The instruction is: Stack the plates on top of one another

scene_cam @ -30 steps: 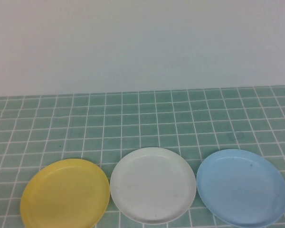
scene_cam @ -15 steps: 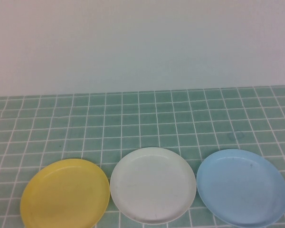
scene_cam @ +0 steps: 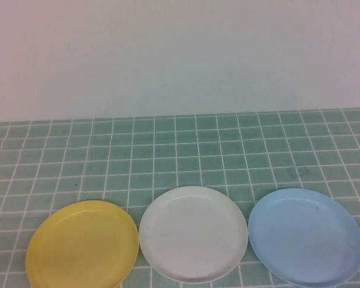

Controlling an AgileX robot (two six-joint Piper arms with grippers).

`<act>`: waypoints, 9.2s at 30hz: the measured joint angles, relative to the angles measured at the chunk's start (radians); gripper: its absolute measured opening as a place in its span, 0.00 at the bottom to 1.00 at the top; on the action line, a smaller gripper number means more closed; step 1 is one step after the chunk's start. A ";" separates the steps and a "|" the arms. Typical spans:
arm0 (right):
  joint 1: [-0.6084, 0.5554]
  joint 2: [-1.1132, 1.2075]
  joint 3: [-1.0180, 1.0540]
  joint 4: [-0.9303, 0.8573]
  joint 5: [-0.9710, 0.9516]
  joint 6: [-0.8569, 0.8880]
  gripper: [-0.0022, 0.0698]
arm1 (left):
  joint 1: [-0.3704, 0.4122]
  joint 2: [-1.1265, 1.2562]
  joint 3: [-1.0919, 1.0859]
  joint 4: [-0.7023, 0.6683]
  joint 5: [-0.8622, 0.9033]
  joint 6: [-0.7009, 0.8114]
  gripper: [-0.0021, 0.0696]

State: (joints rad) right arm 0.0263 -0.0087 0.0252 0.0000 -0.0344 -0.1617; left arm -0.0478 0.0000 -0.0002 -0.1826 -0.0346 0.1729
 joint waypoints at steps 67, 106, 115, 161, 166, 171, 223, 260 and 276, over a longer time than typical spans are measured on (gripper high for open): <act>0.000 0.362 -0.340 0.007 0.362 0.087 0.03 | 0.000 0.477 -0.322 -0.063 0.245 -0.139 0.03; 0.000 0.662 -0.378 0.080 0.420 0.040 0.03 | 0.002 1.360 -0.636 0.021 0.454 -0.256 0.43; 0.000 0.662 -0.378 0.080 0.420 -0.003 0.03 | 0.087 1.403 -0.636 0.031 0.443 -0.284 0.43; 0.000 0.662 -0.378 0.095 0.418 -0.011 0.03 | 0.103 1.586 -0.662 -0.056 0.421 -0.173 0.05; 0.000 0.662 -0.378 0.097 0.413 -0.013 0.03 | 0.103 1.586 -0.751 -0.059 0.530 -0.173 0.04; 0.000 0.662 -0.378 0.097 0.408 -0.014 0.03 | 0.103 1.539 -0.821 -0.031 0.592 -0.166 0.04; 0.000 0.662 -0.378 0.141 0.412 -0.036 0.03 | -0.318 1.715 -0.845 -0.747 0.386 0.541 0.04; 0.000 0.798 -0.378 0.165 0.413 -0.052 0.03 | -0.318 1.658 -0.845 -0.684 0.338 0.579 0.12; 0.000 0.952 -0.423 0.370 0.447 -0.261 0.39 | -0.318 1.330 -0.845 -0.603 0.177 0.581 0.03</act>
State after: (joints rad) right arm 0.0263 0.9431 -0.3977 0.3705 0.4122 -0.4225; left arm -0.3656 1.3302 -0.8454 -0.7858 0.1426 0.7543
